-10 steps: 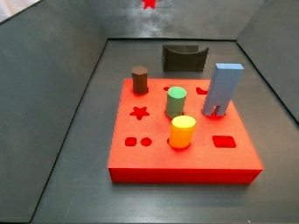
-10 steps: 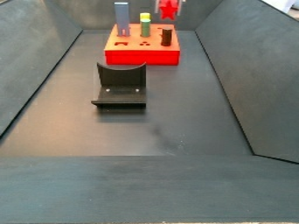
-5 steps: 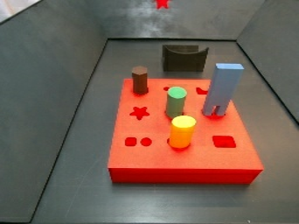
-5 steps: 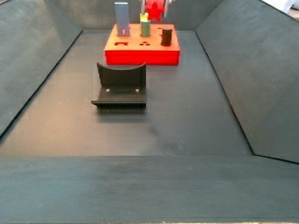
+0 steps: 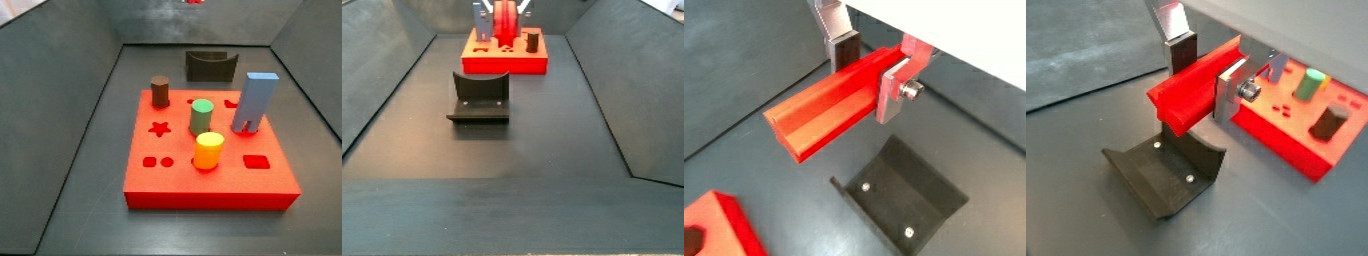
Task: Pick up the star object. Move up. Place the star object on the fixture. Regrasp the star object. Move to above the board. Insert the star object.
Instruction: Place the star object on the fixture.
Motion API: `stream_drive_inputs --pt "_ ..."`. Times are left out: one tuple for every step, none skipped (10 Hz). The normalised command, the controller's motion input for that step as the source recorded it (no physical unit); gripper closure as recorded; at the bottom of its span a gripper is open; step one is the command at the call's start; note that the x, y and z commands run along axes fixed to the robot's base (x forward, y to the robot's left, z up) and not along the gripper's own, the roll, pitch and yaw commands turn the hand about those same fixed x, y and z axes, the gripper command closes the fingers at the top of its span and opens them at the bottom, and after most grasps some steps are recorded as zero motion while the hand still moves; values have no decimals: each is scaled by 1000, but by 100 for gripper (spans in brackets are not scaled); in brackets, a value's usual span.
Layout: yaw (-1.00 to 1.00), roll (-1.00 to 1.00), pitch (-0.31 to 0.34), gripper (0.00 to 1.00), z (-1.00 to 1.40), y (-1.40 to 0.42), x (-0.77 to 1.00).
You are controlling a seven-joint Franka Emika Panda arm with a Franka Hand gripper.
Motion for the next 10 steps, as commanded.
stream_drive_inputs --pt "-66 -1000 293 100 -20 110 798" --pt "-90 -963 285 100 -19 93 751" --pt "-117 -750 222 100 -17 73 660" --pt "-134 -537 167 100 -13 63 568" --pt "-132 -376 136 100 -13 60 498" --pt "-122 -255 112 100 -9 43 423" --pt "-114 -204 90 100 -6 40 338" --pt "-106 -192 81 100 -8 40 279" --pt "-145 -1000 -48 100 -1000 64 128" --pt "-145 -1000 -50 100 -1000 70 110"
